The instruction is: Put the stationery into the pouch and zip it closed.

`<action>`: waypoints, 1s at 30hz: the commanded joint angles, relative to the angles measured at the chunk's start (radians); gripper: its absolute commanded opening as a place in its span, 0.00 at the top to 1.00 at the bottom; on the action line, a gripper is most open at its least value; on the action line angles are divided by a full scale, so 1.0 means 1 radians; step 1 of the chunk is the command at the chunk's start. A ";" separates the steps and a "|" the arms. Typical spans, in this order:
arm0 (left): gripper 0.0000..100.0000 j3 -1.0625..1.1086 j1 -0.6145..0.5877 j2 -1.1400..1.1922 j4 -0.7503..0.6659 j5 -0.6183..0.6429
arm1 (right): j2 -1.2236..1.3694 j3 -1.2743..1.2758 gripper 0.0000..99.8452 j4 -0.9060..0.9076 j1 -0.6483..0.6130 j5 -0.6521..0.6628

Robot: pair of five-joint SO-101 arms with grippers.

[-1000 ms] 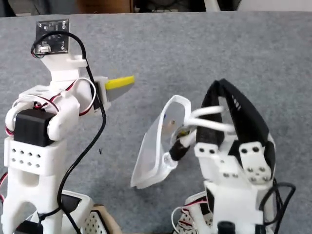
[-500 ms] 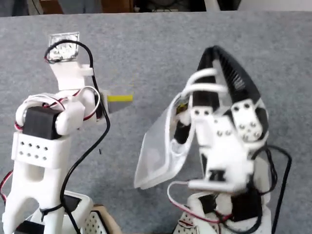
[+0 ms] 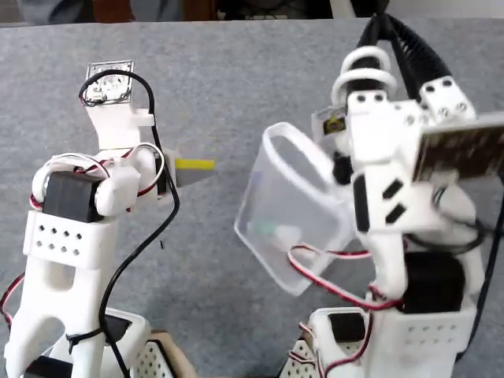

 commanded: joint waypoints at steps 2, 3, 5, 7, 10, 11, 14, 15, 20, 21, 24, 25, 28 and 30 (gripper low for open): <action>0.61 -0.013 0.007 -0.003 0.009 0.008 | 0.130 -0.223 0.99 0.147 0.011 -0.080; 0.61 -0.013 0.007 -0.003 0.009 0.008 | 0.157 -0.265 0.99 0.175 0.011 -0.091; 0.61 -0.013 0.008 -0.003 0.008 0.008 | 0.213 -0.344 0.99 0.221 0.011 -0.100; 0.61 -0.013 0.010 -0.003 0.006 0.008 | 0.268 -0.421 0.99 0.256 0.011 -0.100; 0.61 -0.013 0.010 -0.003 0.003 0.008 | 0.349 -0.526 0.99 0.304 0.011 -0.100; 0.61 -0.013 0.010 -0.003 0.003 0.008 | 0.375 -0.561 0.99 0.321 0.011 -0.100; 0.61 -0.015 0.015 -0.003 0.002 0.008 | 0.446 -0.651 0.99 0.371 0.009 -0.100; 0.61 -0.015 0.015 -0.003 0.002 0.008 | 0.467 -0.679 0.99 0.388 0.008 -0.100; 0.61 -0.013 0.015 0.000 -0.051 0.008 | 0.552 -0.785 0.99 0.437 0.006 -0.100; 0.61 -0.013 0.016 0.005 -0.057 0.008 | 0.565 -0.799 0.99 0.440 0.006 -0.100; 0.61 -0.013 0.016 0.008 -0.061 0.008 | 0.598 -0.831 0.99 0.440 0.006 -0.100; 0.61 -0.013 0.016 0.008 -0.061 0.008 | 0.607 -0.839 0.99 0.440 0.006 -0.100; 0.61 -0.013 0.016 0.008 -0.061 0.008 | 0.639 -0.860 0.99 0.439 0.012 -0.100; 0.61 -0.013 0.016 0.008 -0.061 0.008 | 0.662 -0.883 0.99 0.439 0.054 -0.103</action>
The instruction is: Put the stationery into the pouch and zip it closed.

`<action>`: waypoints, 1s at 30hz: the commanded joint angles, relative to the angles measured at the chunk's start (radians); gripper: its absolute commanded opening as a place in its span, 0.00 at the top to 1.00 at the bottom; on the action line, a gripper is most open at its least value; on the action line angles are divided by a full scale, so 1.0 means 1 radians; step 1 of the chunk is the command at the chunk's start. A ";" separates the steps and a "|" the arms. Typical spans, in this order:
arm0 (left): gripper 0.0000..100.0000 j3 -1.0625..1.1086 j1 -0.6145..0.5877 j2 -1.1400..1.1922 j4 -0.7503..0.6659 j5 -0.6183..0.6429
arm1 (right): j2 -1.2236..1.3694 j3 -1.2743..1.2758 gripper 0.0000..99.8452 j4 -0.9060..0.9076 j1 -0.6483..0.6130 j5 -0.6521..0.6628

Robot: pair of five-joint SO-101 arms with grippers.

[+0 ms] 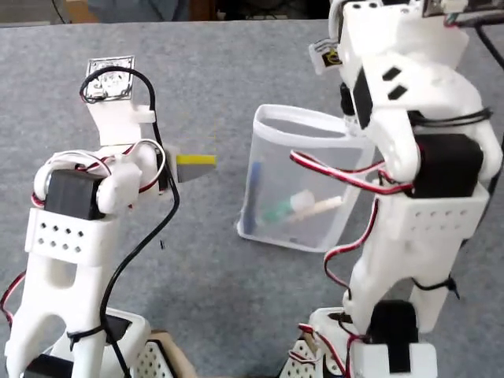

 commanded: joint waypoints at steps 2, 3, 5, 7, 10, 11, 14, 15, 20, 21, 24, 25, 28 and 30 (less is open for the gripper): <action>0.61 -0.013 0.016 -0.002 -0.023 0.008 | 0.030 -0.099 0.99 0.002 0.100 -0.061; 0.61 -0.013 0.016 -0.002 -0.023 0.008 | 0.038 -0.117 0.99 0.002 0.132 -0.077; 0.61 -0.013 0.016 -0.002 -0.023 0.008 | 0.053 -0.157 0.99 0.000 0.198 -0.086; 0.61 -0.013 0.016 -0.002 -0.023 0.008 | 0.068 -0.197 0.99 0.002 0.247 -0.086; 0.61 -0.013 0.016 -0.002 -0.023 0.008 | 0.076 -0.246 0.99 0.002 0.316 -0.087; 0.61 -0.013 0.016 -0.002 -0.023 0.008 | 0.076 -0.260 0.99 0.002 0.334 -0.087; 0.61 -0.013 0.016 -0.002 -0.023 0.008 | 0.071 -0.288 0.99 0.002 0.381 -0.087; 0.61 -0.013 0.016 -0.002 -0.023 0.008 | 0.070 -0.297 0.99 0.002 0.394 -0.089; 0.61 -0.008 0.016 -0.002 -0.021 0.008 | 0.070 -0.332 0.99 0.002 0.486 -0.169; 0.61 -0.008 0.016 -0.002 -0.021 0.008 | 0.070 -0.331 0.99 0.002 0.496 -0.170; 0.61 -0.007 0.016 -0.002 -0.021 0.008 | 0.070 -0.328 0.99 0.029 0.500 -0.173; 0.61 -0.008 0.016 -0.002 -0.021 0.008 | 0.070 -0.328 0.99 0.049 0.499 -0.175; 0.61 -0.008 0.018 -0.002 -0.021 0.008 | 0.070 -0.331 0.99 0.107 0.437 -0.172; 0.61 -0.007 0.018 -0.002 -0.021 0.008 | 0.070 -0.329 0.99 0.146 0.384 -0.172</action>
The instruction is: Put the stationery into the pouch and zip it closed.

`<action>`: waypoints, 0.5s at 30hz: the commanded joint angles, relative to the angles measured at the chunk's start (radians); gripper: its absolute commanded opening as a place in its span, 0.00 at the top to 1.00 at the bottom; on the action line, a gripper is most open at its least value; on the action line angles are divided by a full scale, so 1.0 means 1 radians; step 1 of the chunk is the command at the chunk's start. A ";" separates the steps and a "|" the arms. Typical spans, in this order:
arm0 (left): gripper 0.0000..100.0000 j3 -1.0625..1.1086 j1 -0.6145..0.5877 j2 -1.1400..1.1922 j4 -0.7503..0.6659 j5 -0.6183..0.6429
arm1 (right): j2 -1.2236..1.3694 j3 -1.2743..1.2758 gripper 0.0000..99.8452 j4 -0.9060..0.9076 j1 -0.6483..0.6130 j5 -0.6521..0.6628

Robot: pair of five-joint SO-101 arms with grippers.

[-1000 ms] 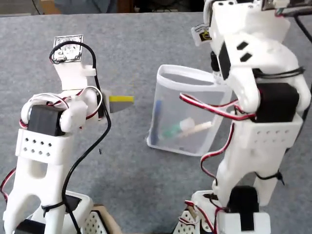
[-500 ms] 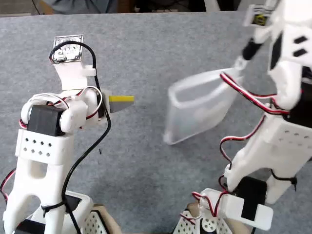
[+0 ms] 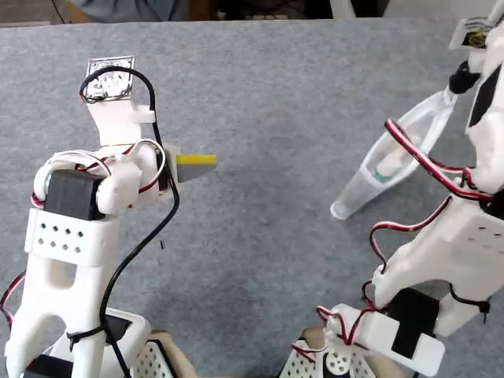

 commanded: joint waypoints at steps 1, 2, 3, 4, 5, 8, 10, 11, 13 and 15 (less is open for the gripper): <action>0.61 -0.007 0.016 -0.002 -0.020 0.008 | -0.012 -0.038 0.99 0.051 -0.106 -0.009; 0.61 -0.007 0.016 -0.002 -0.018 0.008 | -0.012 -0.038 0.99 0.063 -0.147 -0.009; 0.61 -0.007 0.016 -0.002 -0.018 0.008 | -0.008 -0.036 0.99 0.075 -0.190 -0.009; 0.61 -0.007 0.016 -0.002 -0.017 0.008 | -0.005 -0.036 0.99 0.086 -0.230 -0.009; 0.61 -0.007 0.016 -0.002 -0.017 0.008 | -0.004 -0.036 0.99 0.094 -0.267 -0.009; 0.61 -0.007 0.016 -0.005 -0.015 0.008 | -0.002 -0.035 0.99 0.100 -0.379 -0.009; 0.61 -0.005 0.016 -0.008 -0.015 0.008 | -0.002 -0.035 0.99 0.100 -0.443 -0.009; 0.61 -0.005 0.016 -0.008 -0.015 0.008 | -0.002 -0.035 0.99 0.100 -0.473 -0.009; 0.61 -0.005 0.013 -0.006 -0.015 0.008 | -0.002 -0.035 0.99 0.101 -0.526 -0.009; 0.61 -0.005 0.007 -0.003 -0.018 0.003 | -0.004 -0.035 0.99 0.120 -0.566 -0.009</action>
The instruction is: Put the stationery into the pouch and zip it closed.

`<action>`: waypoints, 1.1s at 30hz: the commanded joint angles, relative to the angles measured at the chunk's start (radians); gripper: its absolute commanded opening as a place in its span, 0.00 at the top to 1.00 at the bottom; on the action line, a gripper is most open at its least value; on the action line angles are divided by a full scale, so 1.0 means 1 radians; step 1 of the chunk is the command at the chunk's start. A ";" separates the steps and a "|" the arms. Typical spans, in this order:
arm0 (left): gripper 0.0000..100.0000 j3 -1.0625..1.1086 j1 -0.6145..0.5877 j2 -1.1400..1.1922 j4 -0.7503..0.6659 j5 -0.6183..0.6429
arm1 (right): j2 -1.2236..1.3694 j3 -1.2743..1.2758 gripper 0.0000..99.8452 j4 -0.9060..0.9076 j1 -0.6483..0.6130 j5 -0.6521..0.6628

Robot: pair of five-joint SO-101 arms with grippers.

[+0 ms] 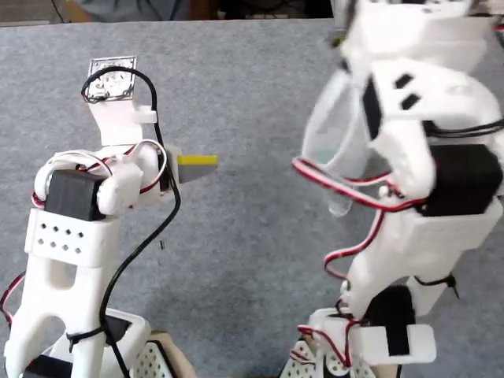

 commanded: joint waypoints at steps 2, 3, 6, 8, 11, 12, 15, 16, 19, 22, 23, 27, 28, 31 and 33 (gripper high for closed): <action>0.61 -0.005 -0.007 -0.003 -0.020 0.000 | -0.007 -0.036 0.99 0.051 -0.103 -0.006; 0.61 -0.005 -0.021 -0.003 -0.021 0.000 | -0.010 -0.036 0.99 0.072 -0.118 -0.005; 0.61 -0.005 -0.065 -0.002 -0.023 0.000 | -0.013 -0.048 0.99 0.150 -0.160 0.049; 0.61 -0.005 -0.101 -0.002 -0.025 0.000 | -0.028 -0.059 0.99 0.195 -0.180 0.089; 0.61 0.002 -0.133 -0.002 -0.037 0.000 | -0.051 -0.067 0.99 0.215 -0.184 0.100; 0.61 0.008 -0.134 -0.002 -0.037 0.000 | -0.059 -0.067 0.99 0.212 -0.183 0.101; 0.61 0.044 -0.111 -0.005 -0.008 0.000 | -0.071 -0.061 0.99 0.209 -0.180 0.103; 0.61 0.058 -0.088 -0.009 0.021 -0.003 | -0.073 -0.061 0.99 0.210 -0.180 0.100; 0.61 0.082 -0.044 -0.011 0.084 -0.107 | -0.079 -0.062 0.99 0.213 -0.180 0.098; 0.61 0.082 -0.044 -0.011 0.107 -0.244 | -0.081 -0.068 0.99 0.224 -0.180 0.098; 0.61 0.077 -0.044 -0.011 0.112 -0.275 | -0.081 -0.068 0.99 0.235 -0.180 0.098; 0.61 0.047 -0.045 -0.012 0.104 -0.324 | -0.081 -0.068 0.99 0.293 -0.180 0.097; 0.61 0.041 -0.042 -0.012 0.098 -0.327 | -0.081 -0.068 0.99 0.305 -0.180 0.097; 0.61 0.042 -0.033 -0.012 0.029 -0.381 | -0.097 -0.068 0.99 0.336 -0.186 0.097; 0.61 0.044 -0.033 -0.012 -0.006 -0.445 | -0.113 -0.067 0.99 0.341 -0.186 0.097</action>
